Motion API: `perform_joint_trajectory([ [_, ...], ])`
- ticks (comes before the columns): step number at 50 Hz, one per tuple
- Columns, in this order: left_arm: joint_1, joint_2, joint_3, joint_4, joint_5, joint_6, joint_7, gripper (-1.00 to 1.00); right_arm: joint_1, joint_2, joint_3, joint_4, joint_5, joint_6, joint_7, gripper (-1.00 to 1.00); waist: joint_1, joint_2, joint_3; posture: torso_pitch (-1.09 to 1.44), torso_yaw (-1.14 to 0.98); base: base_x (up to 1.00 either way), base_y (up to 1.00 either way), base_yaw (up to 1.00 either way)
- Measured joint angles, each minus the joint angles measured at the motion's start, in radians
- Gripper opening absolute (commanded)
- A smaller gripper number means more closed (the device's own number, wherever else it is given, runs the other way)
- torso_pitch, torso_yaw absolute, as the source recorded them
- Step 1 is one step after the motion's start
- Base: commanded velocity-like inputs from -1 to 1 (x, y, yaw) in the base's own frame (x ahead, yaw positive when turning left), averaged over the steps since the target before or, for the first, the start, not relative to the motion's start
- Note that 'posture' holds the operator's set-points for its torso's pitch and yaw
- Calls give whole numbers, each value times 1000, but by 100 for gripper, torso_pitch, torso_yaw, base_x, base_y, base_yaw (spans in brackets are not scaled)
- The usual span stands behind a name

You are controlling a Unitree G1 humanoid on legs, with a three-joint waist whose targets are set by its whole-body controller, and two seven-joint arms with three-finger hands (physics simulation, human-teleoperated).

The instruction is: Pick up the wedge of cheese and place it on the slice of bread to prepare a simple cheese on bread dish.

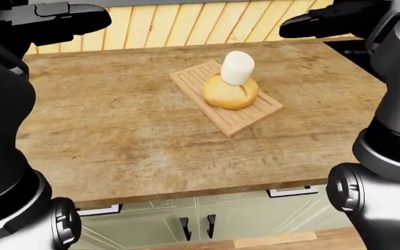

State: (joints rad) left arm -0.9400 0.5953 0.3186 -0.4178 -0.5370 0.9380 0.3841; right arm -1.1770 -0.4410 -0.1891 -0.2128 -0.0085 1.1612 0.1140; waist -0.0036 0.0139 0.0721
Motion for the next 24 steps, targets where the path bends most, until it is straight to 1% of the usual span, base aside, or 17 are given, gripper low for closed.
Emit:
perform_joint_trajectory([
  [3,0,5,4,2,-5,0,3,100,-2,-16,-13,-22,15,20,-8,100,-1,0,1,0,0,0,0,0],
  [7,-1,16,9,2,-16,1,5,100,-31,-45,-30,-42,43,51,-20,100,0,2,4,0,0,0,0,0],
  [12,-1,30,21,6,-33,0,13,100,-48,-85,-54,-123,83,100,-36,100,0,-1,3,0,0,0,0,0],
  [17,0,47,28,17,-51,-9,20,100,-17,-110,-85,-162,124,109,-55,100,1,-6,2,0,0,0,0,0],
  [21,1,58,34,24,-66,-15,29,100,14,-124,-106,-191,159,127,-76,100,2,-6,5,0,0,0,0,0],
  [24,0,69,41,28,-86,-15,32,100,19,-137,-114,-222,192,150,-91,100,3,-3,8,0,0,0,0,0],
])
